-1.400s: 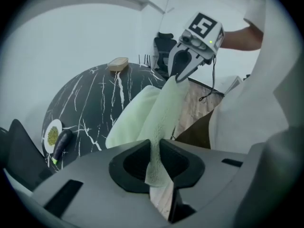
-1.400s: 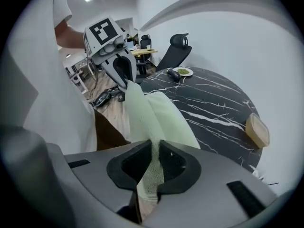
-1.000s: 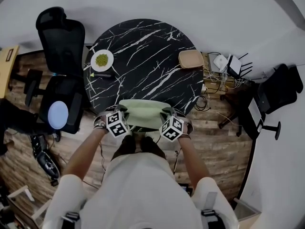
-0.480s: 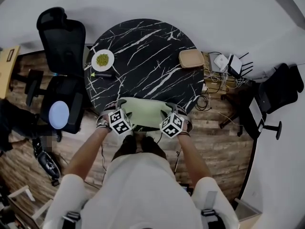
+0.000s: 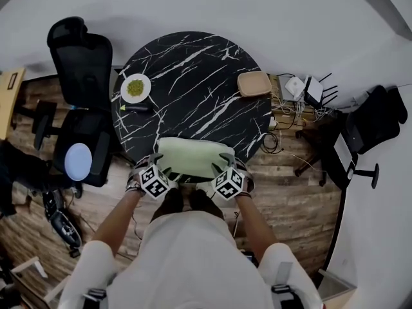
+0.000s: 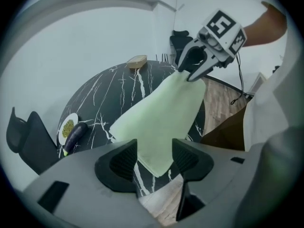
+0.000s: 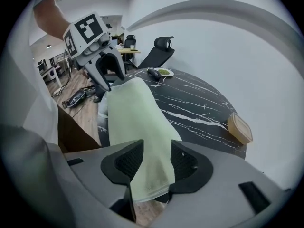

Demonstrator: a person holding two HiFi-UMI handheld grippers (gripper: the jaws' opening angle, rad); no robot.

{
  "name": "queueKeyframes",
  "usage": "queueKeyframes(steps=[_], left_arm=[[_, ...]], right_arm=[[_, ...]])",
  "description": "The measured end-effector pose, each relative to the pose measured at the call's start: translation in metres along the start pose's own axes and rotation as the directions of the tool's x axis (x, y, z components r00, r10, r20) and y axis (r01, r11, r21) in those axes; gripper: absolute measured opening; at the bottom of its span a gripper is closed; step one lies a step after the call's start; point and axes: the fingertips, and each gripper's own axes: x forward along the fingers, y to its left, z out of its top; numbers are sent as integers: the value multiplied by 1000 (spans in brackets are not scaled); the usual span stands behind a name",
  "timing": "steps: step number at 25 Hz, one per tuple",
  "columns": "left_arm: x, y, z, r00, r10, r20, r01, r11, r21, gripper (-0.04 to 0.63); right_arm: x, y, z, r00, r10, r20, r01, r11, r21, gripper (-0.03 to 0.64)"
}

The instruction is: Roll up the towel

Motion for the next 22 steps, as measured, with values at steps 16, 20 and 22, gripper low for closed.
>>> queueKeyframes(steps=[16, 20, 22], left_arm=[[-110, 8, 61, 896, 76, 437, 79, 942, -325, 5], [-157, 42, 86, 825, 179, 536, 25, 936, -352, 5], [-178, 47, 94, 785, 222, 578, 7, 930, -367, 5]], right_arm=[[-129, -55, 104, 813, -223, 538, -77, 875, 478, -8], [-177, -83, 127, 749, -278, 602, -23, 897, 442, -8], [-201, -89, 134, 717, -299, 630, -4, 902, 432, -8]])
